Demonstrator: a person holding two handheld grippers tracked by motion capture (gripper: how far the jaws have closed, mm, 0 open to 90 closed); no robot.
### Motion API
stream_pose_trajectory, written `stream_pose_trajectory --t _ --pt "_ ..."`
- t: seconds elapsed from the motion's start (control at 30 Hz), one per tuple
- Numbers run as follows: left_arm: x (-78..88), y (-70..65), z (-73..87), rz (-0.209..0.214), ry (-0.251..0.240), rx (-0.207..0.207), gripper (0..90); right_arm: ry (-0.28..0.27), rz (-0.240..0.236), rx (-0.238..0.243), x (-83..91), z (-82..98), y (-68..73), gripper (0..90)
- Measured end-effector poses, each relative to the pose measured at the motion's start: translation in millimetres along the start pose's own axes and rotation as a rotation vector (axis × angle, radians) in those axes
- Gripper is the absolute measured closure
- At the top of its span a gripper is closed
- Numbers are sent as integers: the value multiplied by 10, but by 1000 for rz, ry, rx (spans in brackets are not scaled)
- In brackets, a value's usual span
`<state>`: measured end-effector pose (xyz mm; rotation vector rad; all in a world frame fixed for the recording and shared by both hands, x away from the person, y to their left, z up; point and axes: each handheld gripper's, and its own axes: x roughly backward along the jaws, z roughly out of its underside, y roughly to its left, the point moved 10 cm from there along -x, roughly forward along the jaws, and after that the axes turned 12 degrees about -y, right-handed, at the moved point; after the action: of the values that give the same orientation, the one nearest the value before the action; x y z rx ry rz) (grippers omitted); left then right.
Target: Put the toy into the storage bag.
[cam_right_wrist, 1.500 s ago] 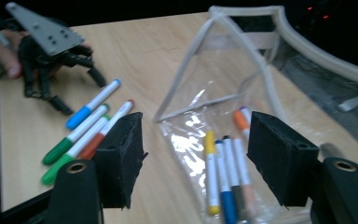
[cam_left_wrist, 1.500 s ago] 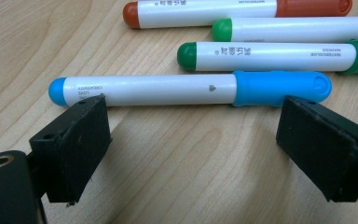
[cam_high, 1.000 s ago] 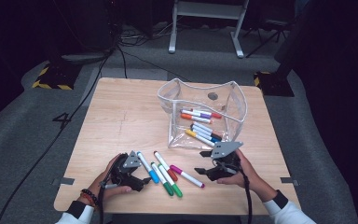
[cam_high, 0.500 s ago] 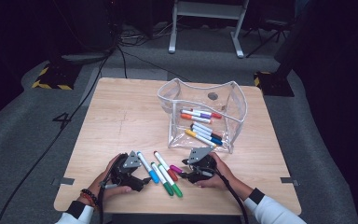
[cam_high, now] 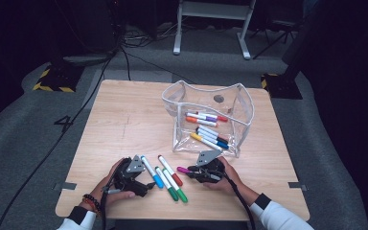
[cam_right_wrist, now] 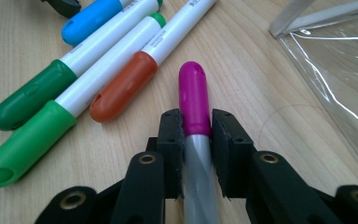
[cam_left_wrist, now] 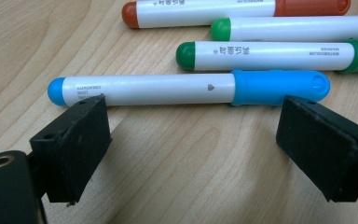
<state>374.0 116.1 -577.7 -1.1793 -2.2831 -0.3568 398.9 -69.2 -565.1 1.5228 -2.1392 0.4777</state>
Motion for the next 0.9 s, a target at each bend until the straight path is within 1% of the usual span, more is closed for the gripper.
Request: stream_pose_trajectory --t 0.07,0.1,0.17,0.2,0.27,0.3,0.43,0.47,0.53,0.57,0.6,0.63,0.67,0.7,0.73,0.77,0.8,0.83,0.87,0.9 --pt "2 -2 1 0 0 0 102 3 0 -13 32 20 -2 746" --pt "2 -5 2 2 0 0 102 7 2 -2 56 34 -2 746" --pt "3 -4 3 2 1 -2 102 5 -1 -2 84 40 2 747" --pt "3 -4 2 2 0 -1 102 -4 -9 -8 120 34 5 748" --pt "3 -3 2 2 1 -2 102 -20 -2 3 216 -3 -14 748" --pt "3 -3 2 2 1 -2 102 -51 10 -5 300 -70 -35 748" --pt "3 -3 2 2 1 -2 102 -96 26 0 471 -206 -88 748" --pt "2 -5 2 2 0 0 102 -108 38 7 530 -250 -105 749" --pt "2 -5 2 2 0 0 102 -122 47 17 611 -313 -119 748" --pt "2 -5 2 2 0 0 102 -122 47 17 611 -313 -119 748" --pt "3 -4 3 2 1 0 102 -140 59 39 726 -408 -131 749" --pt "2 -3 2 2 1 0 102 -147 58 39 771 -443 -131 749" --pt "2 -3 2 3 1 0 101 -162 68 44 847 -509 -145 749" --pt "2 -3 2 3 1 0 101 -162 68 44 847 -509 -145 749" --pt "2 -2 2 3 1 0 101 -183 81 51 979 -614 -167 749" --pt "2 -2 2 3 1 0 101 -183 81 51 979 -614 -167 749" --pt "2 -3 2 3 1 0 101 -186 109 74 1106 -707 -204 749" --pt "2 -3 2 3 1 0 101 -186 109 74 1106 -707 -204 749" --pt "2 -3 2 3 1 0 101 -207 107 66 1238 -826 -233 749" --pt "2 -3 2 3 1 0 101 -207 107 66 1238 -826 -233 749"
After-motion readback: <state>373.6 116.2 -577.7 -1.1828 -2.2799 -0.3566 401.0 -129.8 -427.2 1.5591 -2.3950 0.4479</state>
